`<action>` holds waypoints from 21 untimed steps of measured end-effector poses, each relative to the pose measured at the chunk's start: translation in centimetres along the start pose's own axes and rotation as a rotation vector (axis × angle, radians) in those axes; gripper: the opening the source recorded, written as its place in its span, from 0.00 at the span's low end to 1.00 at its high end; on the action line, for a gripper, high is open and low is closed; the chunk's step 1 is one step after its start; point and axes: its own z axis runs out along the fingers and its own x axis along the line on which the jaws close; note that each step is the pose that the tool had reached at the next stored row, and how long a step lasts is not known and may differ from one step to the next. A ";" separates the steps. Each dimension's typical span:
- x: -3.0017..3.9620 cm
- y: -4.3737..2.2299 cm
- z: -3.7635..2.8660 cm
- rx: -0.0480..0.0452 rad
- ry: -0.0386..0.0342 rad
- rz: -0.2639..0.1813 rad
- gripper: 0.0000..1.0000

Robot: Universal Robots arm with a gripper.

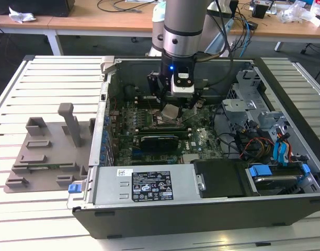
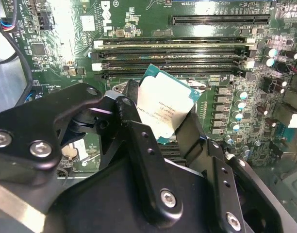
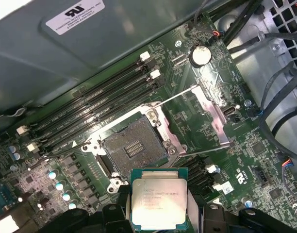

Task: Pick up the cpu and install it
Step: 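Place the cpu into insertion slot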

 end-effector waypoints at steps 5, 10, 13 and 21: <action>0.00 0.00 0.03 0.0014 0.0024 0.044 0.55; 0.00 0.00 0.08 0.0023 0.0045 0.082 0.55; 0.00 0.01 0.10 0.0039 0.0061 0.116 0.55; 0.00 0.01 0.15 0.0050 0.0094 0.171 0.55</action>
